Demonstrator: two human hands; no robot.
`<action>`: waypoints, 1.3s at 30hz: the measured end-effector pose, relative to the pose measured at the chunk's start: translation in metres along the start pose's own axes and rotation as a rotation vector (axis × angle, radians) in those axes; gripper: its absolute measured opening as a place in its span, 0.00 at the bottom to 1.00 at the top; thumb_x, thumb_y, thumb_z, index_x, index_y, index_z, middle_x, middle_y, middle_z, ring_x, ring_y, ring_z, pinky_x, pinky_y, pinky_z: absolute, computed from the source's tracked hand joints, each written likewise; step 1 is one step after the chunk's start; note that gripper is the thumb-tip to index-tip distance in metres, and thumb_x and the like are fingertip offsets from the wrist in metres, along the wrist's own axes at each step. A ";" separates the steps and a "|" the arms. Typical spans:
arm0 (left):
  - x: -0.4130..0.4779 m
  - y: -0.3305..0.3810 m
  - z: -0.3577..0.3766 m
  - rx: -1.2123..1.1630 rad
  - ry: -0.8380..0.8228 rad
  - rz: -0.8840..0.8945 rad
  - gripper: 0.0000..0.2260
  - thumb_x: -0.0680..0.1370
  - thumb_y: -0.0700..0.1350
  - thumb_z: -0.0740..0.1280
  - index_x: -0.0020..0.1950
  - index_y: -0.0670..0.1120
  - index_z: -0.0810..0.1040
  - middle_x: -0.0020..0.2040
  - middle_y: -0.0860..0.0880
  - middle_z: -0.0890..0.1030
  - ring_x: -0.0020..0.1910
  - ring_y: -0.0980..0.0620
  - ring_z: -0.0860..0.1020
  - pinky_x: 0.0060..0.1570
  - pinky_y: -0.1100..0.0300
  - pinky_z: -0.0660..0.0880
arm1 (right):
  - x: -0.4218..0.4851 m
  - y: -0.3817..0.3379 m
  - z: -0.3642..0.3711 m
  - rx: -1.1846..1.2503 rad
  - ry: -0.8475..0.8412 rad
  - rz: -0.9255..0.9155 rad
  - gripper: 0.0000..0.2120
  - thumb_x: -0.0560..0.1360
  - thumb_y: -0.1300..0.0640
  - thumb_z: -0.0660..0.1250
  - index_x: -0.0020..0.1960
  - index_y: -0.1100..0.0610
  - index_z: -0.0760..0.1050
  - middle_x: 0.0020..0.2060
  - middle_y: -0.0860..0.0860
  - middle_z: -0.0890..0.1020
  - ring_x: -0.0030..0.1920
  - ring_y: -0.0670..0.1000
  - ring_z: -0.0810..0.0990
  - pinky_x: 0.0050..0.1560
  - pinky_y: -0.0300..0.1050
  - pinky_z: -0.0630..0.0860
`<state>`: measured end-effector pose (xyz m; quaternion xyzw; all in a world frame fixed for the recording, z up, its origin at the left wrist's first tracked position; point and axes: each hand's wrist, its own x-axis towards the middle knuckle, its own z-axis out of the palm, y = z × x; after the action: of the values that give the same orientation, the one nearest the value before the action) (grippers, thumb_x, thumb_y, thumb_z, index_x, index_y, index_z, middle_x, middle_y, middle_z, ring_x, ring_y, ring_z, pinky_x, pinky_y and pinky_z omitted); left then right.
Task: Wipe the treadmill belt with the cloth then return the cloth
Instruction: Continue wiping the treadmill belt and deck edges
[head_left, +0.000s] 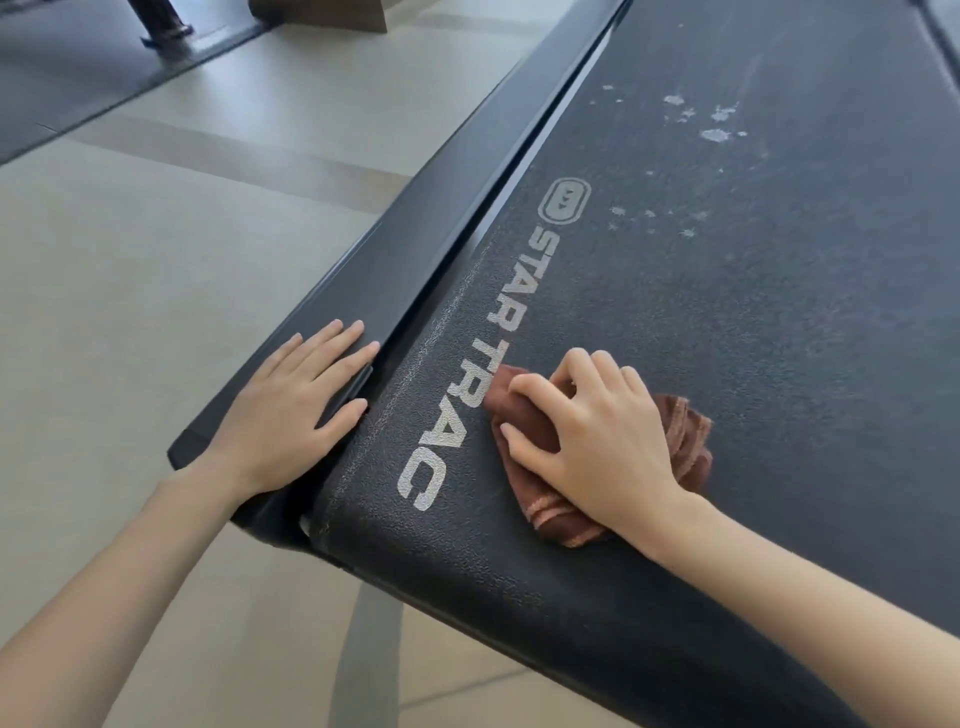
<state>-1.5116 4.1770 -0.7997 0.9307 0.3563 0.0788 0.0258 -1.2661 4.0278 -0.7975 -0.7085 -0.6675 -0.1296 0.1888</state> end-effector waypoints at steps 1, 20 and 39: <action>0.000 0.000 0.000 0.002 -0.013 0.000 0.27 0.76 0.58 0.49 0.74 0.53 0.61 0.75 0.54 0.59 0.74 0.55 0.54 0.73 0.51 0.52 | -0.003 0.001 -0.002 0.012 -0.006 -0.037 0.16 0.72 0.41 0.60 0.48 0.52 0.78 0.38 0.53 0.73 0.40 0.57 0.72 0.40 0.49 0.67; 0.032 -0.056 -0.016 -0.065 -0.108 0.070 0.24 0.77 0.61 0.45 0.74 0.61 0.53 0.76 0.59 0.51 0.75 0.59 0.46 0.74 0.55 0.44 | 0.136 0.025 0.061 -0.048 -0.002 0.201 0.19 0.71 0.40 0.60 0.51 0.53 0.77 0.44 0.55 0.76 0.48 0.59 0.74 0.47 0.53 0.69; 0.088 -0.064 0.013 -0.070 -0.069 0.428 0.29 0.78 0.60 0.45 0.77 0.50 0.44 0.77 0.49 0.42 0.75 0.54 0.38 0.72 0.52 0.35 | 0.093 -0.086 0.060 -0.335 0.132 0.673 0.17 0.71 0.42 0.63 0.50 0.53 0.78 0.41 0.55 0.75 0.43 0.58 0.74 0.43 0.51 0.71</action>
<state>-1.4872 4.2829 -0.8077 0.9858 0.1465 0.0630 0.0530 -1.3484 4.1409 -0.8031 -0.8993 -0.3533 -0.2129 0.1452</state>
